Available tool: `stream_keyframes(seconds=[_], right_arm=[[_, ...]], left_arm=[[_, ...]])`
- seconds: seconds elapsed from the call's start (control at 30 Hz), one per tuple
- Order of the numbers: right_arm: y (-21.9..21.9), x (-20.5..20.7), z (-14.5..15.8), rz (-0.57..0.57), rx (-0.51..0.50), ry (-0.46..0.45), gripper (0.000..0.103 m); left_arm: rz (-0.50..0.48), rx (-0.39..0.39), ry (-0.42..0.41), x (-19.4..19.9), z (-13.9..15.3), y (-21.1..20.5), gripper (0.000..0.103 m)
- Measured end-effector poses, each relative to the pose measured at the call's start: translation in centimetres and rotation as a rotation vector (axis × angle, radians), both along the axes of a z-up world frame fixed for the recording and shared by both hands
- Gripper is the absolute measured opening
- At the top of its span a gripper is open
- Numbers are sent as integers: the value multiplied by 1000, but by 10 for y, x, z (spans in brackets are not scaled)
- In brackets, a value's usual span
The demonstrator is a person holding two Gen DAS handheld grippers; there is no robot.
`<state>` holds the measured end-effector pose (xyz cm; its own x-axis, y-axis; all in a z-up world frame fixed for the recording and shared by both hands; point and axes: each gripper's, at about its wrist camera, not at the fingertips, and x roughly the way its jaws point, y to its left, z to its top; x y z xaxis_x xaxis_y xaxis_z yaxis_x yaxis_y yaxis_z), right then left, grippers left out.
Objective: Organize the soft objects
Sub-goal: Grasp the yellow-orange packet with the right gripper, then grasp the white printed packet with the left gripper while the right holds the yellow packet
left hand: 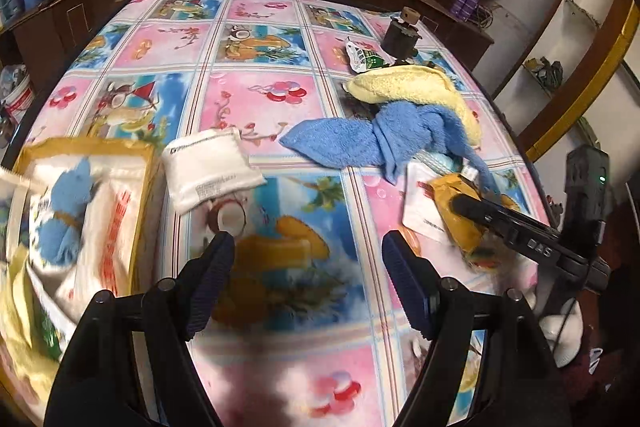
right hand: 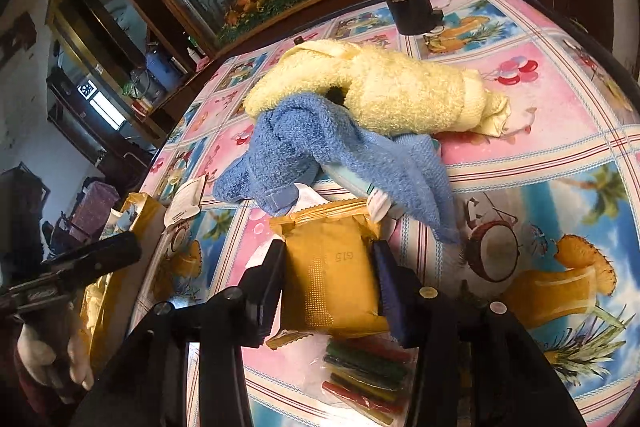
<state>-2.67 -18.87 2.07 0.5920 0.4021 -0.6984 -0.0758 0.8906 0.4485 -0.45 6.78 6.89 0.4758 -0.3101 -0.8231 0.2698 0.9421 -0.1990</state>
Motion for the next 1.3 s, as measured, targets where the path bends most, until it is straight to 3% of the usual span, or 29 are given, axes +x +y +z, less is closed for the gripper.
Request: stream_keyframes(seconds=[0.17, 0.27, 0.33, 0.4, 0.43, 0.47, 0.53, 0.6, 0.67, 0.77, 0.9, 0.97, 1.0, 1.03, 1.13, 1.2, 1.23, 1.3], right_arm=[[0, 2, -1, 6, 12, 8, 49], [0, 2, -2, 8, 13, 9, 49], [-1, 2, -2, 8, 19, 10, 49], [-3, 3, -2, 8, 26, 13, 49], [-3, 4, -3, 8, 29, 14, 49], [-3, 5, -3, 8, 31, 16, 49], [-3, 4, -3, 9, 34, 13, 49], [-3, 4, -3, 8, 30, 10, 49], [-1, 3, -2, 10, 25, 6, 49], [1, 2, 0, 17, 17, -7, 50], [3, 2, 0, 19, 8, -11, 50], [1, 2, 0, 13, 16, -10, 50], [0, 2, 0, 10, 20, -10, 51], [-1, 2, 0, 9, 25, -9, 53], [-2, 1, 2, 7, 29, -15, 53], [-3, 0, 3, 5, 27, -20, 53], [-3, 0, 4, 3, 29, -25, 53], [-3, -1, 5, 1, 29, -31, 54]], left_arm=[[7, 102, -1, 59, -18, -9, 76], [37, 146, 47, 86, -37, -9, 76], [42, 208, 25, 91, -44, -10, 81], [4, 254, 68, 87, -49, -19, 91], [-31, 247, 103, 82, -50, -24, 99], [-88, 222, 130, 73, -48, -31, 99], [-210, 91, 225, 53, -44, -40, 91], [-231, 107, 162, 34, -30, -42, 90], [-213, 136, 80, 30, -17, -38, 90], [-103, 190, 26, 61, -15, -24, 90], [13, 214, 80, 104, -40, -6, 90], [19, 241, 80, 104, -43, -9, 92], [-5, 227, 112, 102, -44, -12, 92], [-40, 163, 189, 99, -47, -15, 92], [-136, 107, 265, 76, -48, -35, 97], [-208, -6, 334, 60, -41, -43, 97], [-230, -60, 335, 51, -32, -43, 95], [-223, -49, 243, 37, -12, -40, 95]])
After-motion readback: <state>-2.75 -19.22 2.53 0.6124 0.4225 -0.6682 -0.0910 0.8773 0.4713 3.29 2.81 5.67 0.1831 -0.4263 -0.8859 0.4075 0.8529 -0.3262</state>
